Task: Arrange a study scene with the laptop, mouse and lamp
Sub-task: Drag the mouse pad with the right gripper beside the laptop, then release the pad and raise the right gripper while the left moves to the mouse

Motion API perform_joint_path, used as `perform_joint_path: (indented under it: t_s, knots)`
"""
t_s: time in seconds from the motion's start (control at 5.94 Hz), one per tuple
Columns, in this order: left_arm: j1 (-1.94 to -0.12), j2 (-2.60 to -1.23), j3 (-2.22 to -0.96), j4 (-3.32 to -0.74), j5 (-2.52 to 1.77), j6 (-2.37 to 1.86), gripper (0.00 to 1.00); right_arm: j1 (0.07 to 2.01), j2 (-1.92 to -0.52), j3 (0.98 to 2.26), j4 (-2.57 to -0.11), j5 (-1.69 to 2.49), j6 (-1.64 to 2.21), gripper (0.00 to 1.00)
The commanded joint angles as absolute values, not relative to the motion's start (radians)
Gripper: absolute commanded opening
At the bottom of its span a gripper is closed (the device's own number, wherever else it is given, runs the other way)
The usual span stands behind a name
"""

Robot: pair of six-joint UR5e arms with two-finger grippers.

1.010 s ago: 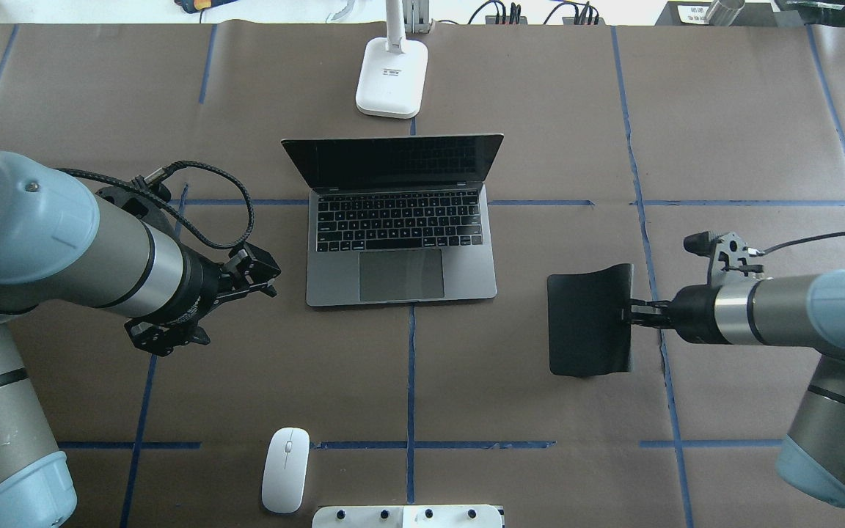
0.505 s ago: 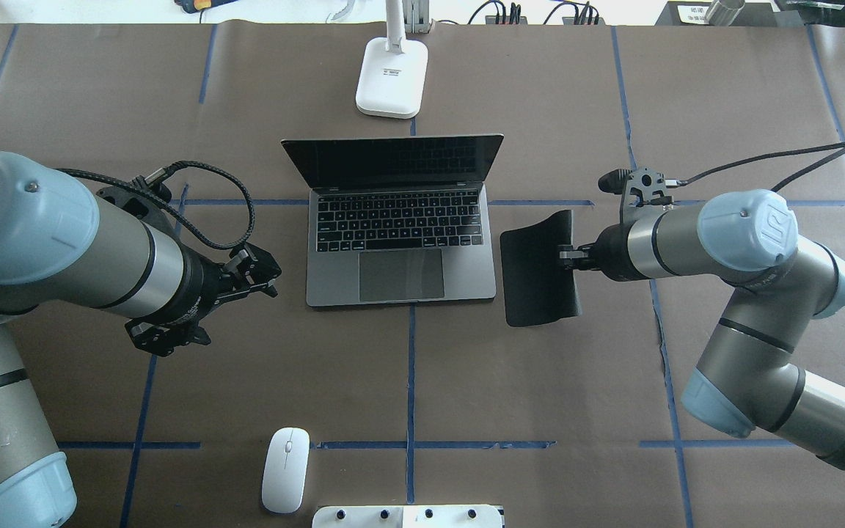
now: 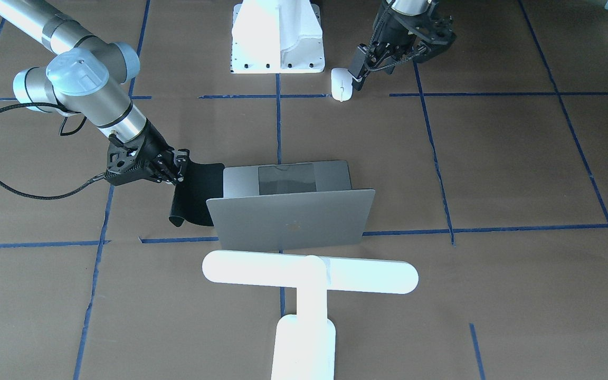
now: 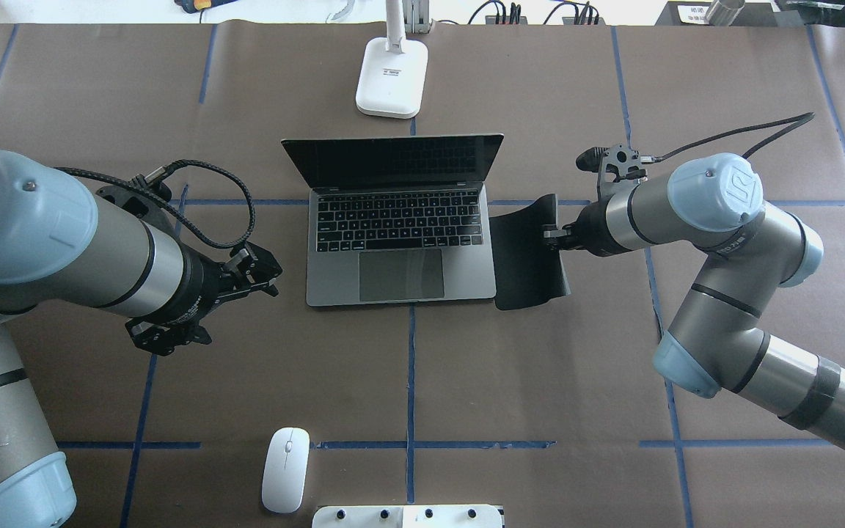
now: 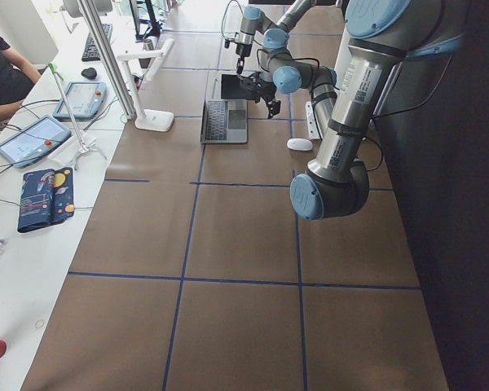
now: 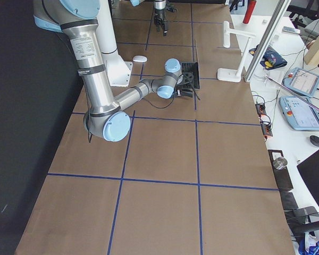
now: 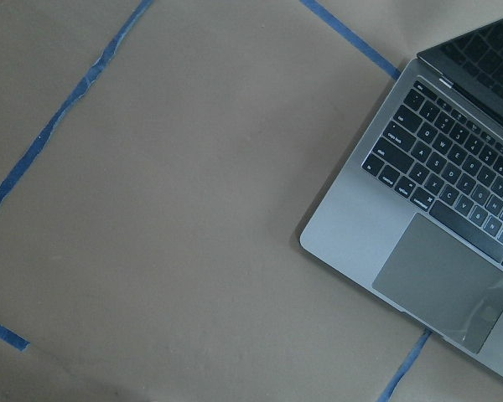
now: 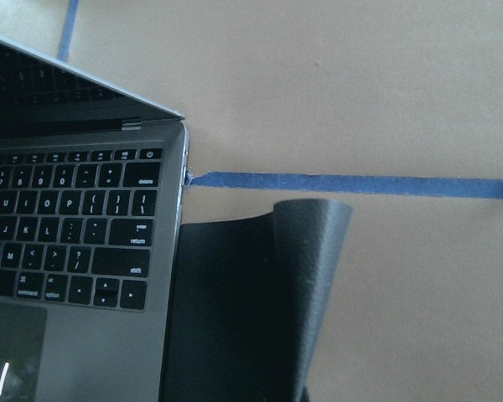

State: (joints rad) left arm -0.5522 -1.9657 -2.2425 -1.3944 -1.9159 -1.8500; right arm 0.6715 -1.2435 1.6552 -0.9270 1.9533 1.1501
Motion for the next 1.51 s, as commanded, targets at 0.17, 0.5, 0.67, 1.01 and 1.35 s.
perform_joint_path:
  t_s: [0.17,0.5,0.67,1.01,1.35]
  knots:
    - [-0.552,-1.971,-2.244,-1.394,-1.916,-1.85,1.0,0.676,-1.252,1.644,-0.925,1.985,1.147,0.01]
    - [-0.552,-1.974,-2.243,-1.396,-1.916,-1.85,1.0,0.68,-1.264,1.643,-0.927,1.986,1.147,0.24]
    - [-0.552,-1.974,-2.243,-1.396,-1.916,-1.85,1.0,0.678,-1.264,1.643,-0.927,1.982,1.147,0.99]
    - [-0.552,-1.968,-2.243,-1.397,-1.917,-1.845,1.0,0.743,-1.266,1.646,-0.937,2.076,1.147,1.0]
    - [-0.549,-1.959,-2.243,-1.404,-1.927,-1.775,1.0,0.857,-1.281,1.654,-0.963,2.163,1.138,1.0]
